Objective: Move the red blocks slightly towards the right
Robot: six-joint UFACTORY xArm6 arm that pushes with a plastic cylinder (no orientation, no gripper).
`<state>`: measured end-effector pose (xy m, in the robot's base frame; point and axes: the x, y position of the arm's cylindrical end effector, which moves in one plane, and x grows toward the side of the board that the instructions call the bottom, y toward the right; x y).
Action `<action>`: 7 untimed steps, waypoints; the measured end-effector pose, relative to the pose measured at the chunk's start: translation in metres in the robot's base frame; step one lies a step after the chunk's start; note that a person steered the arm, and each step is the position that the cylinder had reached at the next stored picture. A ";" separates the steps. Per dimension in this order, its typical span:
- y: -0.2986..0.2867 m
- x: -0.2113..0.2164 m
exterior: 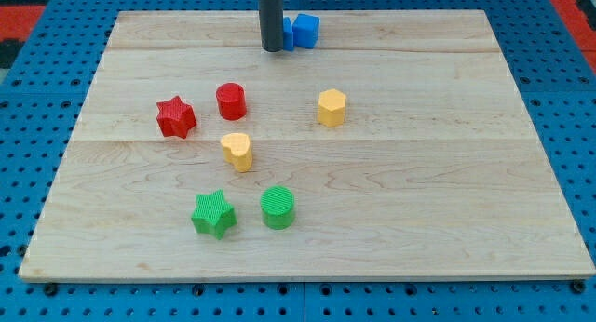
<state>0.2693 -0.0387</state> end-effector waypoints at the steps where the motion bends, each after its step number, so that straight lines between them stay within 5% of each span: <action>1: 0.000 0.007; 2: -0.002 0.059; 4: -0.193 0.077; 5: -0.218 0.139; 7: -0.116 0.126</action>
<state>0.3952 -0.1552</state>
